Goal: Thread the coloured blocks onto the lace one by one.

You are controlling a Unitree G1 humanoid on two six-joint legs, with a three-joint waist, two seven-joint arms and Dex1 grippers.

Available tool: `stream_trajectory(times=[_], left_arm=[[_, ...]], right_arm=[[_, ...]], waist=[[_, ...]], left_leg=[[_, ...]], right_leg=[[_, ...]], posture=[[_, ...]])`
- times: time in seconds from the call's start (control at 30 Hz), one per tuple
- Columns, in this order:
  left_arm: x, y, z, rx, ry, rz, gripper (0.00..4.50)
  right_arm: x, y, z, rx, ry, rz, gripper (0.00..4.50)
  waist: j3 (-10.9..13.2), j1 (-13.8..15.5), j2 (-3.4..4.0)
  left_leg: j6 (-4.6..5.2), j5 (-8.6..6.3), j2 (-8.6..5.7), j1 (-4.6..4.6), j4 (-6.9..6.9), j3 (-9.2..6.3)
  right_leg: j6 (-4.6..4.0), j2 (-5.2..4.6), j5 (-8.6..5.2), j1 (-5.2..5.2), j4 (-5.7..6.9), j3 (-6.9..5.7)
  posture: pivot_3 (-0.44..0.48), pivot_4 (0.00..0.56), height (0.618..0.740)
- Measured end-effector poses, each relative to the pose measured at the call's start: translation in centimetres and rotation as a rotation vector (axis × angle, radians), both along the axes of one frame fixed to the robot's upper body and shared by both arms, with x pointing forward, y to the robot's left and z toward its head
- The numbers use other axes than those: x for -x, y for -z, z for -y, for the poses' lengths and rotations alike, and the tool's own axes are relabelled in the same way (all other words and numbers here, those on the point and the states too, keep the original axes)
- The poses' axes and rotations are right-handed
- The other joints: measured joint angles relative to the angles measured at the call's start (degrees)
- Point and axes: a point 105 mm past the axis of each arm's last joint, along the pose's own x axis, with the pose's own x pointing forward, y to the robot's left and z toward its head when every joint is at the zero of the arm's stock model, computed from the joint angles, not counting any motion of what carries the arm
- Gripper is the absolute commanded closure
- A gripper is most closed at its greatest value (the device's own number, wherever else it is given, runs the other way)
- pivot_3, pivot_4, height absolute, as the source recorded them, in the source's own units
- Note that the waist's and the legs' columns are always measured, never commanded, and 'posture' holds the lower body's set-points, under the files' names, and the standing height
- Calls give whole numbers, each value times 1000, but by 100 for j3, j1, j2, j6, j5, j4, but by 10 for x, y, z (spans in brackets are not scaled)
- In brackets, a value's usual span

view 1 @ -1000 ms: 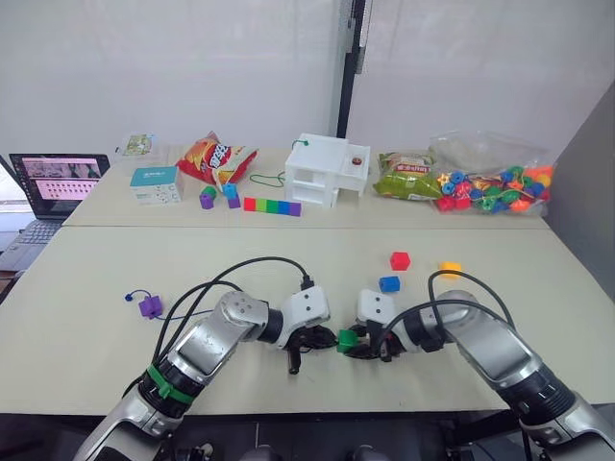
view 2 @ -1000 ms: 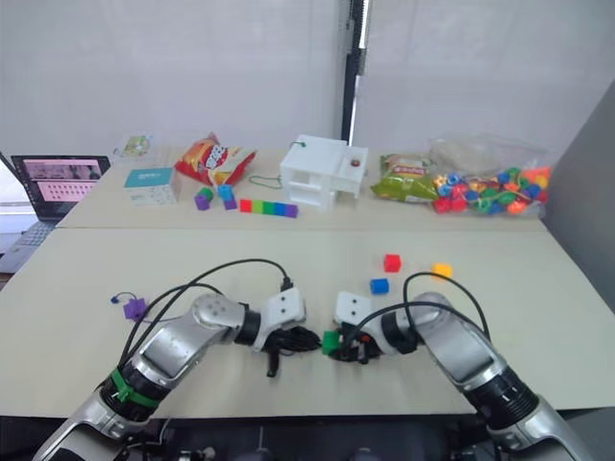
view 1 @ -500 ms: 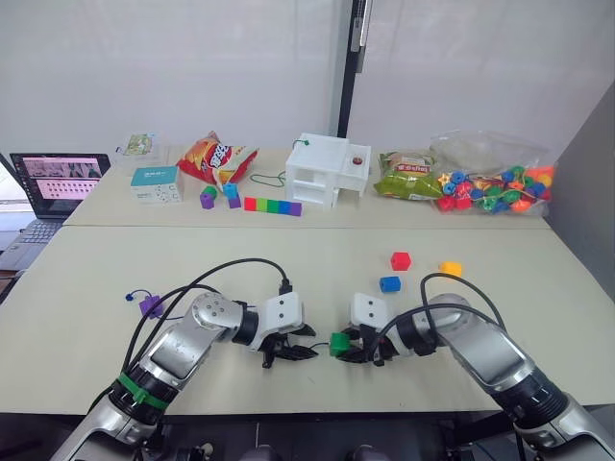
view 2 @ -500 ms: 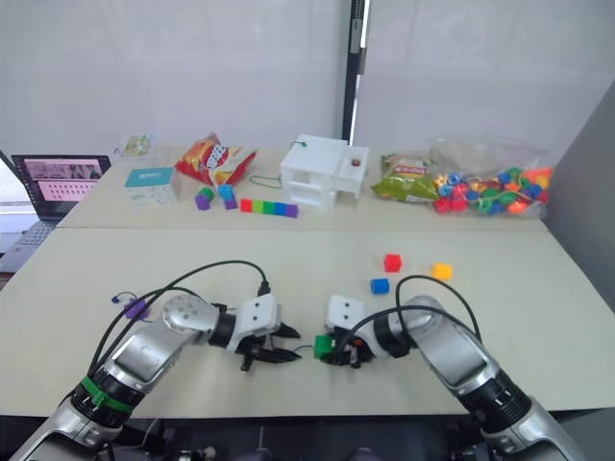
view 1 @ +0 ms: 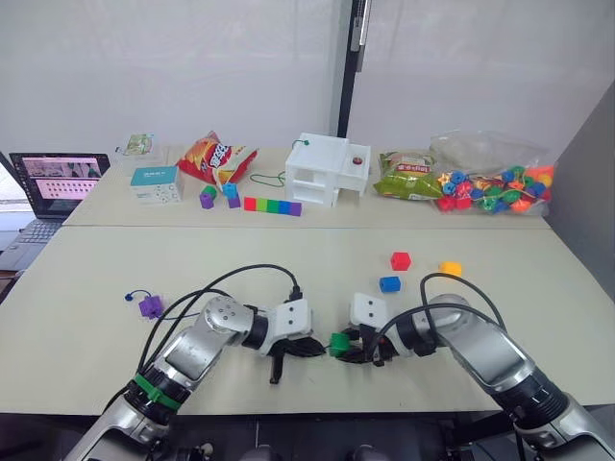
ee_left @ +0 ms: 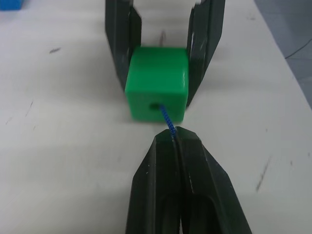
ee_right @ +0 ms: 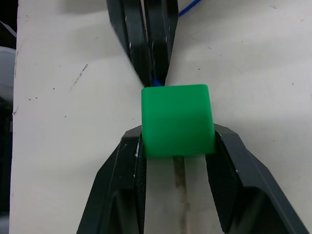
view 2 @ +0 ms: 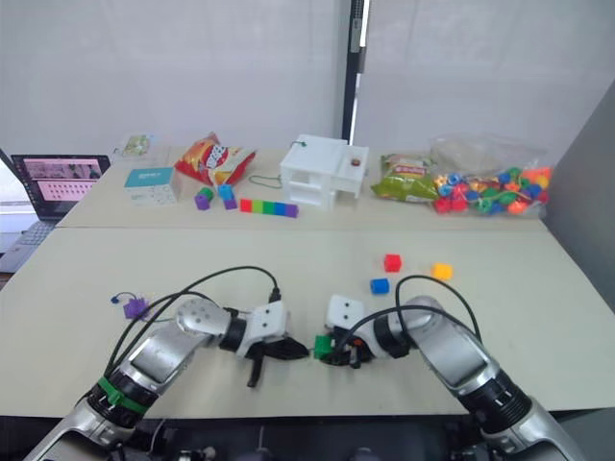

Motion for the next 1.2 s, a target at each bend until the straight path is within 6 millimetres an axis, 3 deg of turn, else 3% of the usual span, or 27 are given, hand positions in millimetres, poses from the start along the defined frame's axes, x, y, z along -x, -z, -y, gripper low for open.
stream_trajectory(times=[0.23,0.33,0.4,0.63,0.87,1.03,1.2], left_arm=[[-8,-3,3,-15,-27,24,4500],[-7,-4,0,-13,-43,3,3607],[-5,-8,-2,-5,-42,2,2975],[1,-21,-1,10,-16,7,678],[-8,-25,18,9,-3,62,678],[-4,-12,29,-11,48,29,678],[-8,-1,30,-41,47,11,2192]], right_arm=[[0,0,0,4,2,7,3302],[0,0,-1,0,10,10,3302],[0,0,-1,-10,28,7,2260],[-2,-2,1,-23,87,19,5],[4,-14,24,-34,165,32,5],[14,-1,39,-7,213,-9,5],[14,0,36,-15,227,6,0]], waist=[[0,-10,0],[0,-14,0],[0,-14,0],[0,-7,0],[0,10,0],[0,-5,0],[0,-12,0]], left_leg=[[0,0,2,3,1,0],[0,0,4,2,0,0],[0,0,4,2,0,-1],[0,0,3,0,0,-1],[3,-2,1,-7,5,-3],[3,-2,2,-9,6,-3],[3,-2,2,-8,7,-3]], right_leg=[[0,2,0,0,0,2],[0,3,0,0,1,2],[0,3,0,-1,1,2],[0,1,0,-1,1,2],[2,1,1,-1,-2,-1],[2,3,1,-2,-3,0],[2,4,1,-2,-2,2]], posture=[[0,150,740],[0,150,740],[0,150,740],[0,150,740],[0,150,740],[0,150,740],[0,150,740]])
